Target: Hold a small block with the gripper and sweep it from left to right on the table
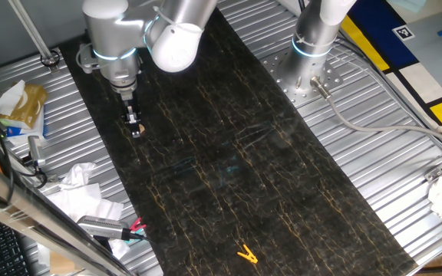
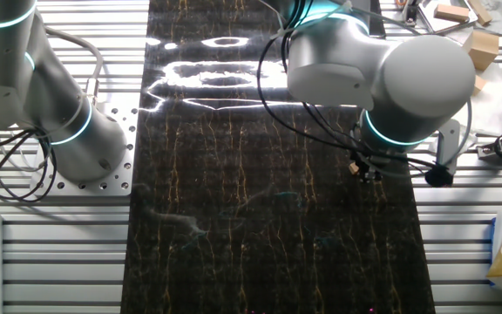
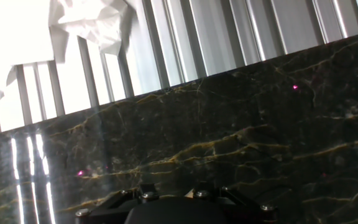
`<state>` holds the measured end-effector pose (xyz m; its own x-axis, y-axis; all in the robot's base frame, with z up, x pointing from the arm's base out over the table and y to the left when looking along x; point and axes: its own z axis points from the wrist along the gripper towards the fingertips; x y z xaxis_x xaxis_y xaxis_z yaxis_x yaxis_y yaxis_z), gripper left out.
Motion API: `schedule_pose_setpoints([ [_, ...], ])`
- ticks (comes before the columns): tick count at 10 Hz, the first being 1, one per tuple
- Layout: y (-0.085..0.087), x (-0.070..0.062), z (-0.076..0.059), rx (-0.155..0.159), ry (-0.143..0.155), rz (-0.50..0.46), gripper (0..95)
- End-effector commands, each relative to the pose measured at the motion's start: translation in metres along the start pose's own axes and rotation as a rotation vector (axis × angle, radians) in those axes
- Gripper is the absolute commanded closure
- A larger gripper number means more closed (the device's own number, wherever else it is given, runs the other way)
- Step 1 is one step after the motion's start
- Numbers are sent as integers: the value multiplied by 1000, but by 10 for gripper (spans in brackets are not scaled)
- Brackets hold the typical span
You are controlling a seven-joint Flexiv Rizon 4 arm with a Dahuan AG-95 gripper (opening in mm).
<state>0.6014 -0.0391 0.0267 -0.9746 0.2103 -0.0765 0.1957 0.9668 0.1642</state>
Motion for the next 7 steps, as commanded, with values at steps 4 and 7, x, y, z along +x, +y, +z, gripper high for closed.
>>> schedule_pose_setpoints([
  [4, 6, 1, 2, 0, -6, 8, 570],
  [7, 9, 2, 3, 0, -6, 10, 570],
])
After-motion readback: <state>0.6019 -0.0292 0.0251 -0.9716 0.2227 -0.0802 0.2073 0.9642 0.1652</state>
